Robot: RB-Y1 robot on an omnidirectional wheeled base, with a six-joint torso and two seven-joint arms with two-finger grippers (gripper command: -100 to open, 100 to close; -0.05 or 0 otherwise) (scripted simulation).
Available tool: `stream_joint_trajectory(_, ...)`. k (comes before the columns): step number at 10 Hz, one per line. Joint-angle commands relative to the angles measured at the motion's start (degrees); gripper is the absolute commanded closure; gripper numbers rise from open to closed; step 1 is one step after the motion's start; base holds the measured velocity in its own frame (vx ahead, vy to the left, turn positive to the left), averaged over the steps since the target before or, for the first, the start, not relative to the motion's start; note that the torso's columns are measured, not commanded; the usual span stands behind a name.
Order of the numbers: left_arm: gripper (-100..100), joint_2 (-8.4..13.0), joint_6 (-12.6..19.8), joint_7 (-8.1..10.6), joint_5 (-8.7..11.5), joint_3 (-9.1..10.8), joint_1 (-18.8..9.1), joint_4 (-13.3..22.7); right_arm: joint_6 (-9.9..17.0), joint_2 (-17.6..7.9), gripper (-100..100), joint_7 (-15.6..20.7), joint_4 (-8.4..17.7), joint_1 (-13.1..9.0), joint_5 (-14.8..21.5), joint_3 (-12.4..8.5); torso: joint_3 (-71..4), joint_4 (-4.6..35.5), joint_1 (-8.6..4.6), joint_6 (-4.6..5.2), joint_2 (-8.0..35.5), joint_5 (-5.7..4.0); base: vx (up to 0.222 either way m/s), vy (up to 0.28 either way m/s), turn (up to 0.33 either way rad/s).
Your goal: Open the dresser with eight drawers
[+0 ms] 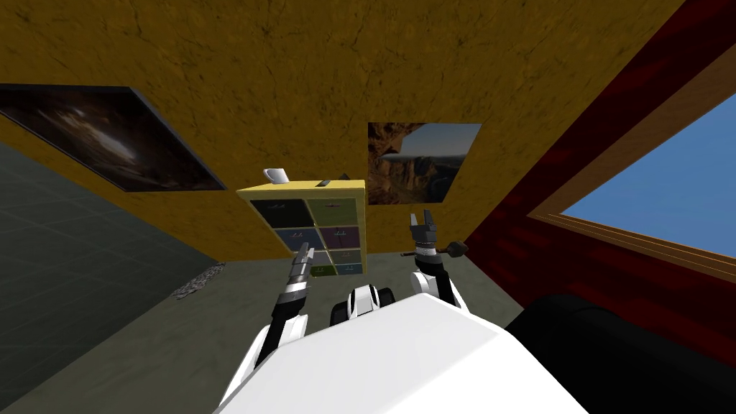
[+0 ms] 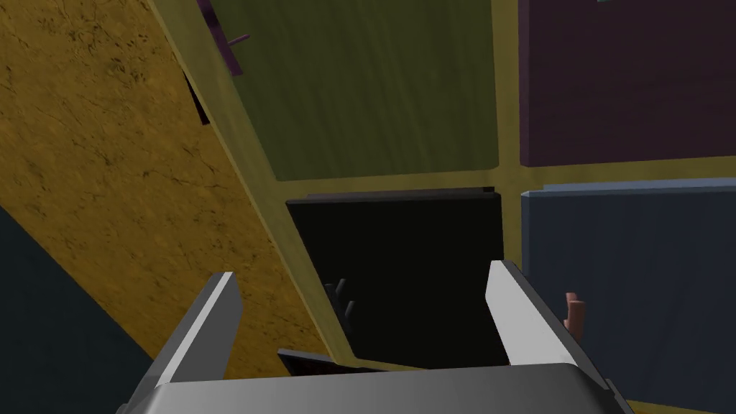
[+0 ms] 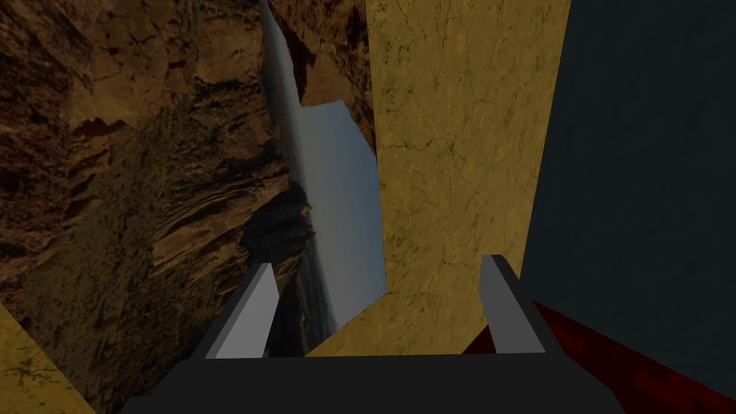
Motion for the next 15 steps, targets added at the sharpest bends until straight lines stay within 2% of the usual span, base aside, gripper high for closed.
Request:
stream_joint_trajectory(1, -100, -0.25, -0.99, -0.03, -0.01, -0.16, -0.46, 2.59, 0.0, 0.0, 0, 0.0, 0.0, 0.0, 0.0, 0.0, 0.0, 0.0, 0.01, 0.0, 0.0, 0.0, 0.042, -0.034, -0.016)
stream_joint_trajectory(4, -100, -0.33, -1.94, -0.05, 0.0, -0.31, -1.26, 5.88, 0.0, 0.0, 0, 0.0, 0.0, 0.0, 0.0, 0.0, -0.02, -0.01, 0.0, 0.0, -0.03, 0.0, 0.049, -0.04, -0.022)
stream_joint_trajectory(5, -100, -0.26, -2.66, -0.06, 0.0, -0.42, -1.85, 8.32, 0.0, 0.0, 0, 0.0, 0.0, 0.0, 0.0, 0.0, -0.02, -0.01, -0.01, 0.0, -0.03, 0.0, 0.065, -0.056, -0.038)
stream_joint_trajectory(10, -100, -0.68, -4.76, -0.08, 0.0, -0.74, -3.47, 15.02, 0.0, 0.0, 0, 0.0, 0.0, 0.0, 0.0, 0.0, -0.01, 0.0, 0.07, 0.0, -0.02, 0.02, 0.065, -0.057, -0.028)
stream_joint_trajectory(14, -100, -2.66, -6.33, -0.11, 0.0, -0.99, -4.7, 20.1, 0.0, 0.0, 0, 0.0, 0.0, 0.0, 0.0, 0.0, 0.0, 0.0, 0.0, 0.0, 0.0, 0.0, 0.055, -0.052, -0.026)
stream_joint_trajectory(15, -100, -4.5, -6.93, -0.11, 0.01, -1.08, -5.18, 22.07, 0.0, 0.0, 0, 0.0, 0.0, 0.0, 0.0, 0.0, 0.02, 0.01, -0.01, 0.0, 0.03, 0.0, 0.058, -0.051, -0.035)
